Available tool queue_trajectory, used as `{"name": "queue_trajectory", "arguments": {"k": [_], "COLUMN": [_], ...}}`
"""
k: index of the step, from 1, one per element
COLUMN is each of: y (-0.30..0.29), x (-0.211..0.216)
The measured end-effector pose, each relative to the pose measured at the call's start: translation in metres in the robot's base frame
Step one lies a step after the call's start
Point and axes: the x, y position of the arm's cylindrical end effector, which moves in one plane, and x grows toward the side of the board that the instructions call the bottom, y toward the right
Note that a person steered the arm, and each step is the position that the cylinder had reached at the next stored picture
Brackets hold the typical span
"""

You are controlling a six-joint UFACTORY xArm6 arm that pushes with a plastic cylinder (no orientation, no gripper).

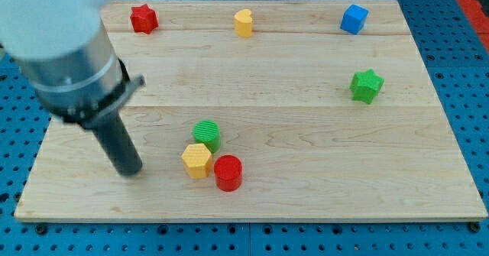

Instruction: Move the blue triangle to the red star

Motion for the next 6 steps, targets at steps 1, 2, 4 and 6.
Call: {"name": "queue_trajectory", "arguments": {"k": [1, 2, 4, 6], "y": [-0.014, -0.086, -0.068, -0.099], "x": [-0.075, -0.120, -0.214, -0.259]}}
